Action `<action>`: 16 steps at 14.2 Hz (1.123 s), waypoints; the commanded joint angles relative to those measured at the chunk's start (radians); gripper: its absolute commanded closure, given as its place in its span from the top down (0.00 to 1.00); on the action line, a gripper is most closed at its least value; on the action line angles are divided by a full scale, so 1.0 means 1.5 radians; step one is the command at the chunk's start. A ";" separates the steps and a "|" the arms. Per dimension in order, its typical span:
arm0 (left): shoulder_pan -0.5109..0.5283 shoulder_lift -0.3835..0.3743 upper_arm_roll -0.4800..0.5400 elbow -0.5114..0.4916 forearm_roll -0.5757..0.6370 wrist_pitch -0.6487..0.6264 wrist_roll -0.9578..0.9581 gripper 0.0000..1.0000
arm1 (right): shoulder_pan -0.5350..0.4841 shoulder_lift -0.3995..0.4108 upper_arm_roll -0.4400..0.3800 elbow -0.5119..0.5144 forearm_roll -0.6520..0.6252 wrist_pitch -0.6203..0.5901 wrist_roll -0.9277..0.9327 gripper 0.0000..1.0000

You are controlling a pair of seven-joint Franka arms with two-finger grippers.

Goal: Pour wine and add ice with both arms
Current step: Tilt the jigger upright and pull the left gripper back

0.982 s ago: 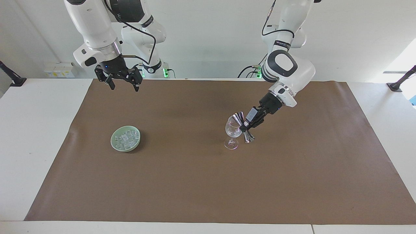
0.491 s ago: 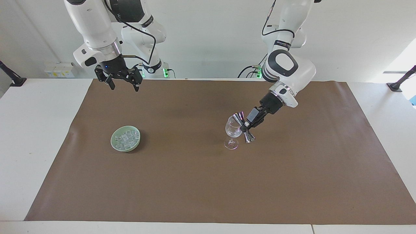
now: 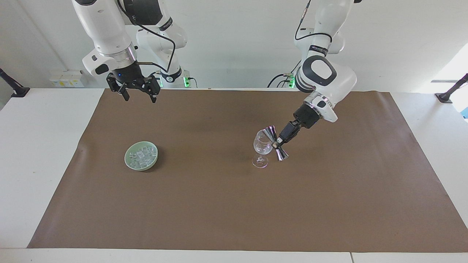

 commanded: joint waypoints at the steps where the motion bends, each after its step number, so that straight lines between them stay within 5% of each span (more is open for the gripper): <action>1: 0.015 -0.015 0.000 -0.007 0.006 -0.014 -0.085 0.00 | -0.012 -0.006 0.004 -0.004 0.015 -0.011 -0.020 1.00; 10: 0.097 -0.055 0.003 -0.068 0.010 -0.128 -0.330 0.00 | -0.012 -0.006 0.004 -0.004 0.015 -0.011 -0.020 1.00; 16: 0.204 -0.084 0.004 -0.093 0.145 -0.308 -0.414 0.00 | -0.012 -0.006 0.004 -0.004 0.015 -0.011 -0.020 1.00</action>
